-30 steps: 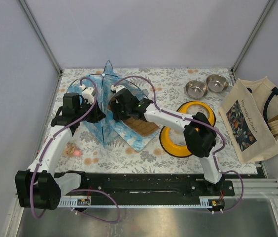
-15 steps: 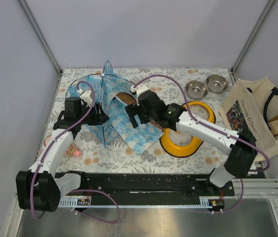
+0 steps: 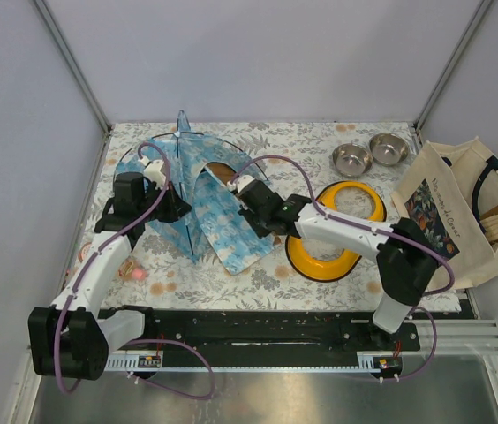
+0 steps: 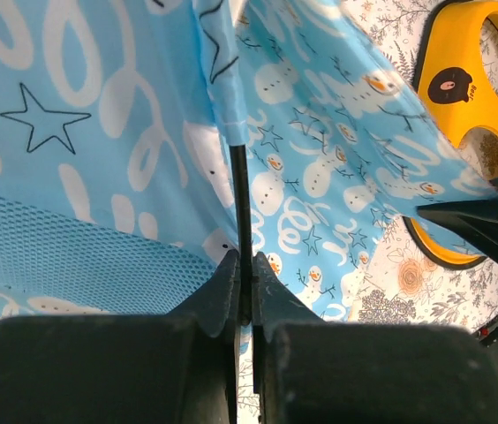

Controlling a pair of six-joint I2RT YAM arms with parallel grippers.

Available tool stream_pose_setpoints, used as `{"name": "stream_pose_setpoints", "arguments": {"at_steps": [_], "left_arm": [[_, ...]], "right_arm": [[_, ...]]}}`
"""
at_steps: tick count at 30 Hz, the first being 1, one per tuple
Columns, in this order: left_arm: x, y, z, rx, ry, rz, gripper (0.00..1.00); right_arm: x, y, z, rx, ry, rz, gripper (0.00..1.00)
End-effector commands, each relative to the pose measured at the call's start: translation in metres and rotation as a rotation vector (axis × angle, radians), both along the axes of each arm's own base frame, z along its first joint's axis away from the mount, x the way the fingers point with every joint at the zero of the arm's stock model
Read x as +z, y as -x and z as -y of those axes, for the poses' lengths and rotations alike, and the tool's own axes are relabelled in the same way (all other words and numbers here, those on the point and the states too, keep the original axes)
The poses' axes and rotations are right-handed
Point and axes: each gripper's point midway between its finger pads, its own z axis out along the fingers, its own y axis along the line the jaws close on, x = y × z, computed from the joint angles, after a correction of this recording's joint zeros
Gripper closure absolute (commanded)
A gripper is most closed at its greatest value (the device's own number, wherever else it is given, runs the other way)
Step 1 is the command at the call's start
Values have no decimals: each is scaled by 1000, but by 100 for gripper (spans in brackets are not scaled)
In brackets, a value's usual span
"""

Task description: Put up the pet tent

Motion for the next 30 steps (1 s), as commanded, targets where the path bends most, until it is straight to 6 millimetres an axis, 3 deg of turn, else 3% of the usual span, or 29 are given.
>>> {"name": "stream_pose_setpoints", "arguments": {"at_steps": [1,7,11,15,17,20,24,28,29,30], "left_arm": [[18,-1,17,-101,53,39,100],[28,7,30,-216,51,76,100],[18,12,33,-237,41,59,100],[11,11,30,-213,27,39,100],[10,9,28,-195,18,33,100],[11,5,23,-153,5,24,100],[11,2,21,-124,9,14,100],[17,-2,19,-80,24,23,85],[20,-3,18,-64,25,28,74],[21,-5,16,-50,25,29,65]], "right_arm": [[36,-19,-50,43,-151,21,100],[56,-23,-76,146,-98,-53,100],[54,-40,-77,184,19,-34,100],[57,-57,-98,189,-34,-20,99],[65,-72,-106,144,-66,3,92],[68,-90,-98,62,-38,49,70],[76,-101,-71,-22,37,124,64],[69,-89,-69,39,1,82,29],[62,-85,-70,53,-5,65,22],[69,-82,-70,54,-32,69,18]]}}
